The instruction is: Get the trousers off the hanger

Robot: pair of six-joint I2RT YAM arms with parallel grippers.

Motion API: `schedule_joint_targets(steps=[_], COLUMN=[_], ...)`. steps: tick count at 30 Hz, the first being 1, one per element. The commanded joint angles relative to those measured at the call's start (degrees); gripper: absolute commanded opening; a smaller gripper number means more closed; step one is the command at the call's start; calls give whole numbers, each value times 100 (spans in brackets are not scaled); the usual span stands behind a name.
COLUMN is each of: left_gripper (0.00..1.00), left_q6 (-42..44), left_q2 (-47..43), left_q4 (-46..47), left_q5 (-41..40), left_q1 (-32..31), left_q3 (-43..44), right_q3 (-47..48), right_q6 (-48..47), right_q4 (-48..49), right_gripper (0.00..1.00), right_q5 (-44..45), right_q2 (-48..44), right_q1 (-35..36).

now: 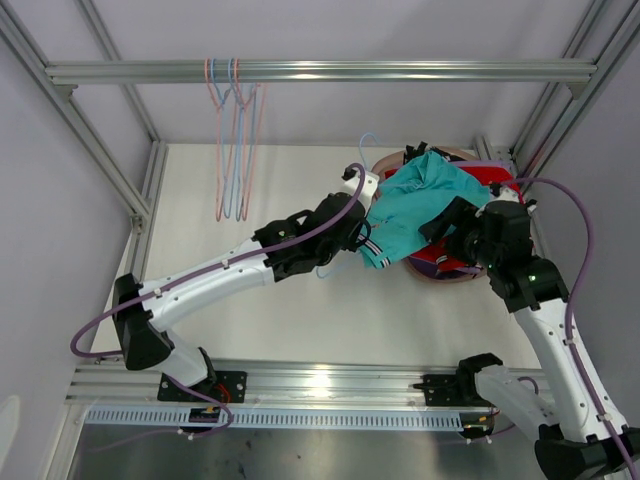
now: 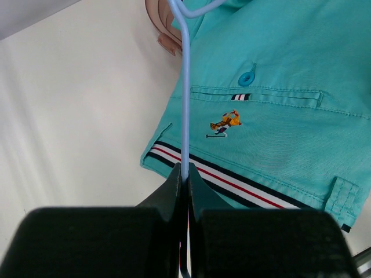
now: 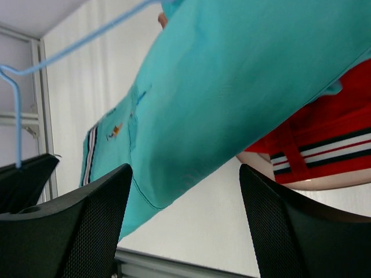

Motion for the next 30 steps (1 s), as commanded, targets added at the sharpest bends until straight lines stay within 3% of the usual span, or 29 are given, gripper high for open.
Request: schedule_joint_targets(steps=[1, 9, 12, 13, 18, 19, 21, 30], left_gripper=[0, 0, 0, 0, 0, 0, 0, 0], left_q6=[38, 38, 29, 47, 56, 56, 65, 143], left_q2=[-306, -447, -517, -535, -587, -587, -570, -289], left_q4=[401, 427, 445, 453, 515, 506, 515, 663], left_q5=[-89, -81, -72, -54, -10, -28, -36, -168], left_q1=[0, 0, 0, 0, 0, 0, 0, 8], left_q3=[60, -54, -63, -89, -142, -142, -186, -300], right_q3=[-209, -544, -544, -518, -263, -193, 18, 1931], right_q6=[367, 543, 482, 473, 376, 376, 315, -133], right_q4=[304, 1111, 1402, 1464, 1561, 1535, 1482, 938], right_gripper=[79, 78, 63, 49, 23, 11, 1, 0], right_q5=[187, 775, 995, 1030, 1197, 1215, 1215, 1206], right_q2=[-32, 547, 759, 838, 952, 979, 1005, 1584], right_q1=[269, 850, 868, 868, 868, 868, 868, 719])
